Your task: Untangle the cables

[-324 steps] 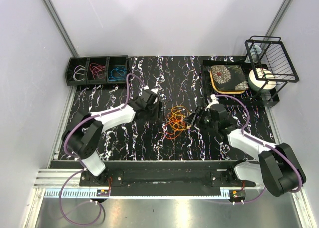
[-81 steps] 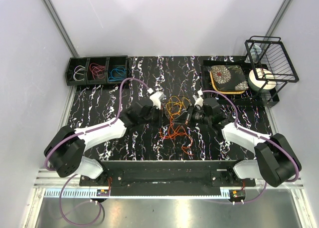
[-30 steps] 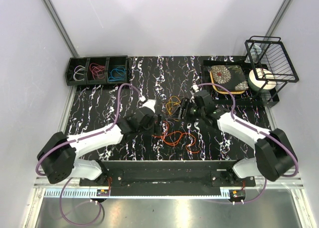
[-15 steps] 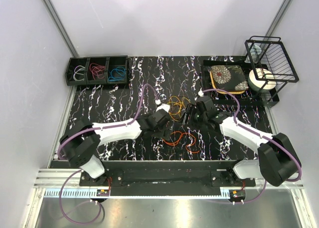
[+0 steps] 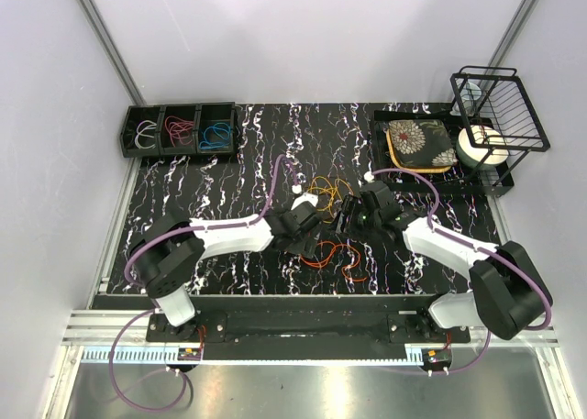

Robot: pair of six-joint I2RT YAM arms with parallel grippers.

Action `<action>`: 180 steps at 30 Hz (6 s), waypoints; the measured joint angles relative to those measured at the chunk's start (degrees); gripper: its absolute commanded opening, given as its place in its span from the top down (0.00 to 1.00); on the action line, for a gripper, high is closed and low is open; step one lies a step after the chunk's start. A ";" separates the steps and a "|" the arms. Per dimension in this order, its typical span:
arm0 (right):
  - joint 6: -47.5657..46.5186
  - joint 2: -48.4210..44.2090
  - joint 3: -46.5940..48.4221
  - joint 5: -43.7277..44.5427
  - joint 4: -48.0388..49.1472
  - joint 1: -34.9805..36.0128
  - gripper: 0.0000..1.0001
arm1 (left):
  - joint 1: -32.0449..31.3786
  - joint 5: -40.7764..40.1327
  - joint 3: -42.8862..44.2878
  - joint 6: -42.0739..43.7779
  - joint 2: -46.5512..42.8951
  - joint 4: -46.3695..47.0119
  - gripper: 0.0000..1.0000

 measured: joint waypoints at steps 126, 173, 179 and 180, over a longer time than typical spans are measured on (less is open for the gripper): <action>2.36 -10.80 -20.85 -3.72 28.96 -8.70 0.31 | 54.90 4.68 58.86 8.13 25.97 8.94 1.00; 2.51 -10.12 -20.55 -5.18 29.77 -9.09 0.31 | 57.31 0.35 38.77 -1.33 16.26 14.86 1.00; 2.51 -9.99 -20.55 -5.20 29.77 -9.11 0.31 | 56.68 2.36 42.29 -1.60 21.33 14.16 1.00; 2.51 -9.92 -20.55 -5.20 29.77 -9.14 0.31 | 56.59 2.84 43.19 -1.57 22.47 13.97 1.00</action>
